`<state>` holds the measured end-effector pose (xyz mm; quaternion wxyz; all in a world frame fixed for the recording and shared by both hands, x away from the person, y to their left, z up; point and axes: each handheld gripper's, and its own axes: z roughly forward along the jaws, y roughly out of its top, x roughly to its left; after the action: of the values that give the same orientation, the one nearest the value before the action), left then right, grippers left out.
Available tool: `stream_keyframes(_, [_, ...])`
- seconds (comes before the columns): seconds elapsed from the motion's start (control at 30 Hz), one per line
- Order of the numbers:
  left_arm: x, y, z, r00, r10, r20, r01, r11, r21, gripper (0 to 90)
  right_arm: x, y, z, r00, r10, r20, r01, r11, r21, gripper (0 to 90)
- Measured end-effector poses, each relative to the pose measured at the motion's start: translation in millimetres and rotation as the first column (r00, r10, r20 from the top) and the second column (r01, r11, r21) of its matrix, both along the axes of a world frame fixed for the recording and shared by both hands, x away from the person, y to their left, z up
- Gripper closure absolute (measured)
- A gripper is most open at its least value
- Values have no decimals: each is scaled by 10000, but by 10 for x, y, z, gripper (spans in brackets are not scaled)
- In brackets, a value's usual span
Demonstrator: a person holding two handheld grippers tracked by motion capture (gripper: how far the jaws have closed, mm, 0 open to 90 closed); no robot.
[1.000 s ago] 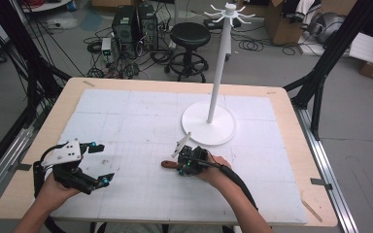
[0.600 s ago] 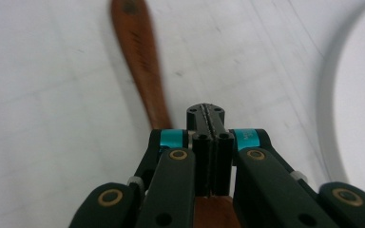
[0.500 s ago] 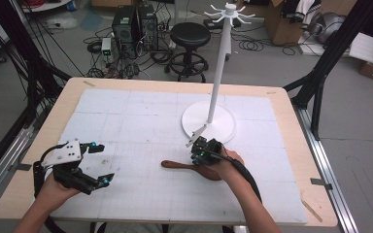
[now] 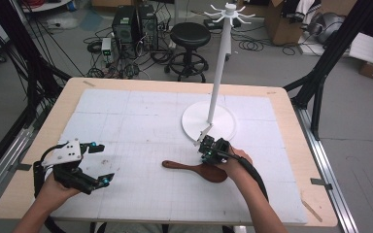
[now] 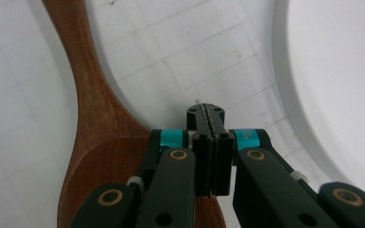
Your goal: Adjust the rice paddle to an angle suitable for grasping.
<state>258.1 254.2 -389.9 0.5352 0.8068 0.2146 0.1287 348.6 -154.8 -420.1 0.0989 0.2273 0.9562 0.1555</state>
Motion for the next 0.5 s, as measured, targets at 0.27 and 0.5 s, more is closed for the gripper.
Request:
stream_keyframes(0.27, [-1,-2,1,10000,11,-6,-11,10000,-4,18,-179,14,22,9984,495,-288,-497,9987,-77,900])
stream_keyframes(0.5, [-1,-2,1,10000,15,-10,-15,10000,-14,17,-286,44,15,9966,773,-284,-775,9970,-47,900])
